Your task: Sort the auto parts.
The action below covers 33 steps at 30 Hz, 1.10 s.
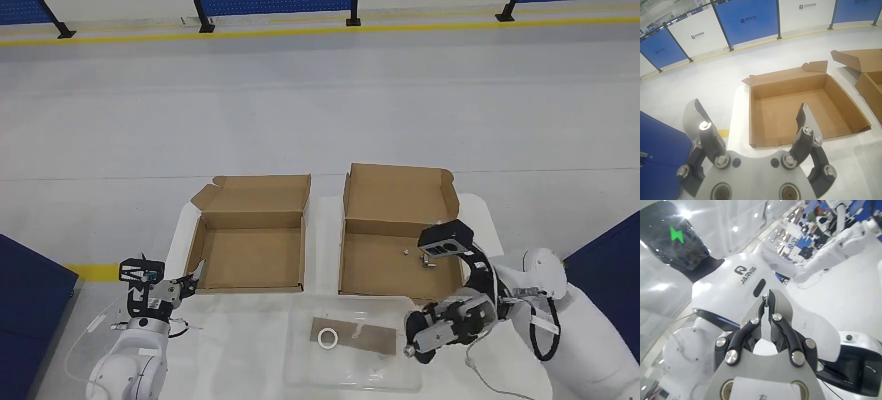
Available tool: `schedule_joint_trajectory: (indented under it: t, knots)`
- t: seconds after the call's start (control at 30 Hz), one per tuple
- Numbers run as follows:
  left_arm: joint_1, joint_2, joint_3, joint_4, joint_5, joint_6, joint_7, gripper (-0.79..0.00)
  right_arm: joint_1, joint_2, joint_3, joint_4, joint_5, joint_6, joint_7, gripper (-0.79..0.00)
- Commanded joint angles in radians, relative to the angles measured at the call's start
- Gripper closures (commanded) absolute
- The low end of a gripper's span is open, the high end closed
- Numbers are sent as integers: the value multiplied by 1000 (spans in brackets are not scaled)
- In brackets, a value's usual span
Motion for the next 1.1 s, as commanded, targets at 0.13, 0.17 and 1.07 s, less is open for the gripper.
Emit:
schedule_joint_trajectory:
  t: [0.13,0.17,1.07]
  knots:
    - [0,0,0,0,0,0,0,-785,61,-21,-60,-3,137,61,3,0]
    - [0,0,0,0,0,0,0,-785,69,-24,-69,-4,155,70,3,0]
    - [0,0,0,0,0,0,0,-785,150,-110,-188,-67,485,216,-25,0]
